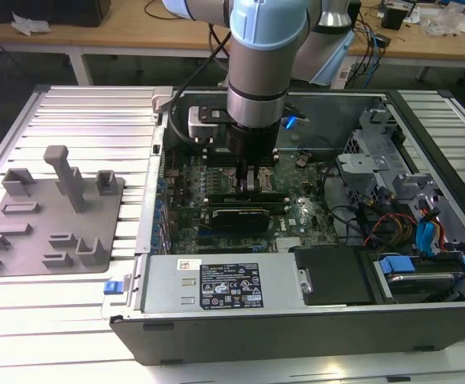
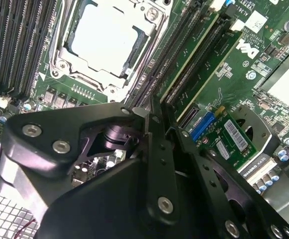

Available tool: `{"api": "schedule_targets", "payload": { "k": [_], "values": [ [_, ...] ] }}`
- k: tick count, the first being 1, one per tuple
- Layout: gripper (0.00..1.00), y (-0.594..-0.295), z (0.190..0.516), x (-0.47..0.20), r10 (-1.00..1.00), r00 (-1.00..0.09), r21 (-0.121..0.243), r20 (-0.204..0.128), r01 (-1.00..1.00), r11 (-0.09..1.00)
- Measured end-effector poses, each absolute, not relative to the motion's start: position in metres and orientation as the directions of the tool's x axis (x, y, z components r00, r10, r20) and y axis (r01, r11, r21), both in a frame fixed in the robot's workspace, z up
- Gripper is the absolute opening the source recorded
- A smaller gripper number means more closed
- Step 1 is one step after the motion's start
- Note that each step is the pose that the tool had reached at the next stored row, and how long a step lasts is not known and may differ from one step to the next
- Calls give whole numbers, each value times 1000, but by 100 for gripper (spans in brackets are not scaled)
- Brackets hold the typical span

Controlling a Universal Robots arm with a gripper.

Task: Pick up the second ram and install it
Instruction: 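Insert the second ram into the second slot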

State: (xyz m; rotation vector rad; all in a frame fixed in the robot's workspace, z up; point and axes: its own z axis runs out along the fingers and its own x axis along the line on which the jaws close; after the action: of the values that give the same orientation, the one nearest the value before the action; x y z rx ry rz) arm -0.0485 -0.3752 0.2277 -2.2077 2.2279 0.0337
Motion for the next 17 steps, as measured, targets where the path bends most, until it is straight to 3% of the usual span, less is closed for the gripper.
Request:
{"api": "schedule_targets", "payload": {
  "k": [6,17],
  "values": [
    [16,-375,259,-48,-1000,-9,10,-19,-1000,9],
    [15,-375,259,-30,-1000,-9,10,-19,-1000,9]
  ]
}}
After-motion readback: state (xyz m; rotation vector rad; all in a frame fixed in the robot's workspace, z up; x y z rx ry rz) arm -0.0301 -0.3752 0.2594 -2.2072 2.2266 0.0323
